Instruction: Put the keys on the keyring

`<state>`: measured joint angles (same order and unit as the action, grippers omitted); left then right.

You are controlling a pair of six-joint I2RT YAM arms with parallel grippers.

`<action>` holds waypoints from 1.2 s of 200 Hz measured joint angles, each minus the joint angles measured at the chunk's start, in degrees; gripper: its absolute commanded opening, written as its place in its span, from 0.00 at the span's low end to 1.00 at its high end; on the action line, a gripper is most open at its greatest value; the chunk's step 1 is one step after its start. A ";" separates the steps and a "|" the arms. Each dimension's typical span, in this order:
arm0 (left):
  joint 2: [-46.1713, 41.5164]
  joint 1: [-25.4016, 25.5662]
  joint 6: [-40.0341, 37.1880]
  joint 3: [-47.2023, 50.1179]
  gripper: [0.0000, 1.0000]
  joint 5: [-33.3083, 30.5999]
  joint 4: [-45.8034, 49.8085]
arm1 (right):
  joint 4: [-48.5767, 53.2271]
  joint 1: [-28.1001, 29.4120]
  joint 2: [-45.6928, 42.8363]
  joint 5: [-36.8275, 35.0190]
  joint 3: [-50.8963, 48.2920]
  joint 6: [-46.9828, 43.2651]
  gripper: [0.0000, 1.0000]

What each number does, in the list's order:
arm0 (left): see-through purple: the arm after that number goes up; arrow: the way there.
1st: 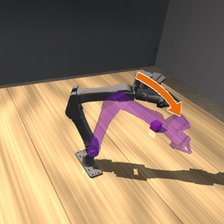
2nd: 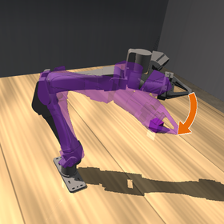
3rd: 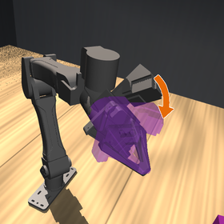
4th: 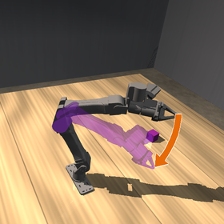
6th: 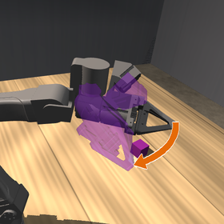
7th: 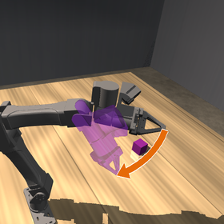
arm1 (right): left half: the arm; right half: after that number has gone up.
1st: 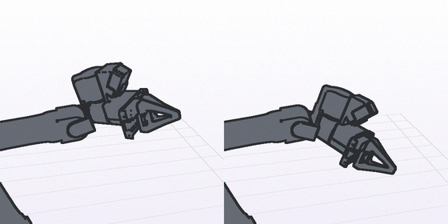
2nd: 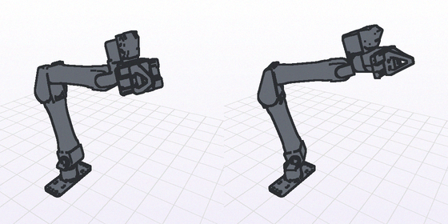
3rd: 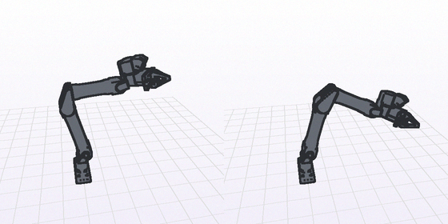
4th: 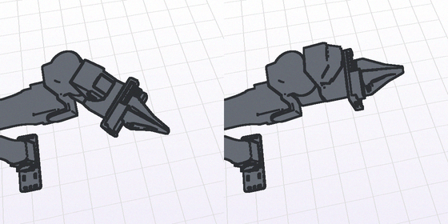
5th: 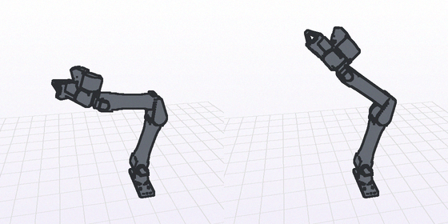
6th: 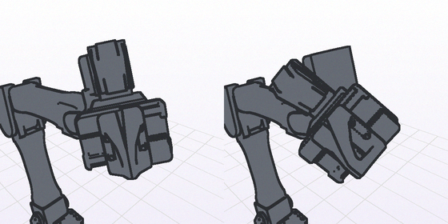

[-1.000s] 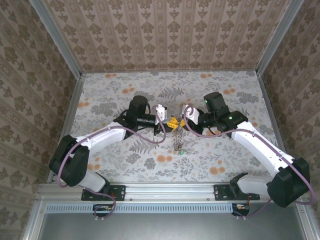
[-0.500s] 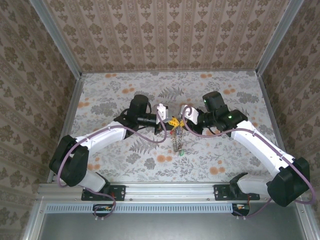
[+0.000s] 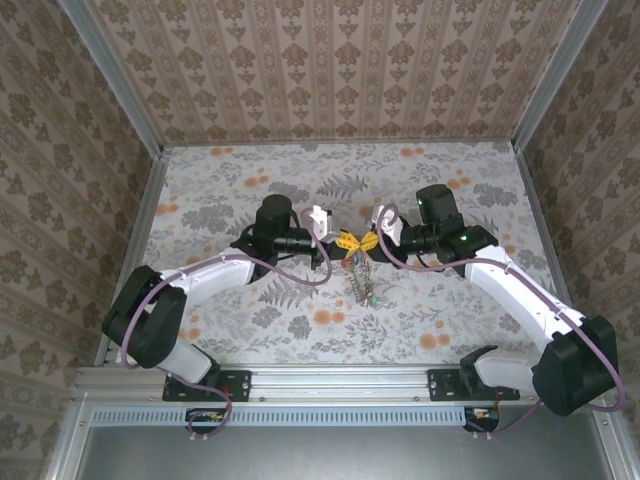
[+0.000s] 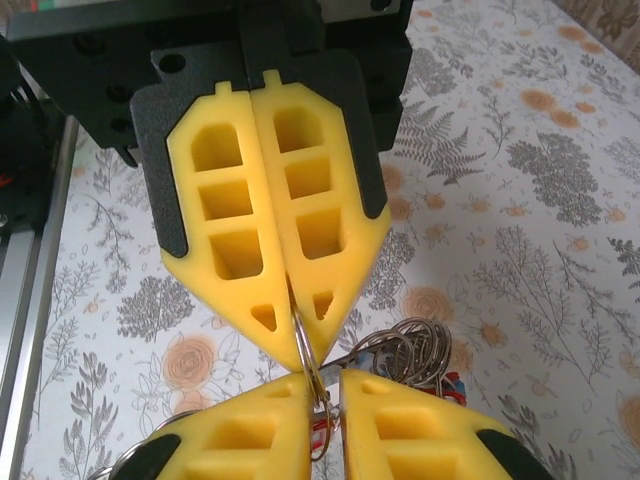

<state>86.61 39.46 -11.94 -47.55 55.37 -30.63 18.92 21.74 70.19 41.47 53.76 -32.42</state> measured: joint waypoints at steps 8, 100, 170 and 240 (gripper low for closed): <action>0.22 -0.11 0.79 0.22 0.00 0.22 -1.31 | -1.01 -0.24 0.00 0.81 -0.35 0.42 0.16; 0.66 -0.15 -2.10 -1.27 0.17 -0.98 2.38 | -1.07 -0.26 0.00 -0.33 -0.31 1.46 0.00; -0.26 1.16 -13.20 -6.99 0.15 -4.72 20.50 | 9.73 3.80 1.07 -9.88 5.53 -3.45 0.00; -0.26 2.14 -16.46 -8.11 0.00 -6.29 25.94 | 20.57 7.72 3.78 -17.75 12.13 -6.69 0.00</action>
<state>86.35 41.60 -28.40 -55.66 49.08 -4.69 39.48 29.45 73.97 23.73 65.89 -39.11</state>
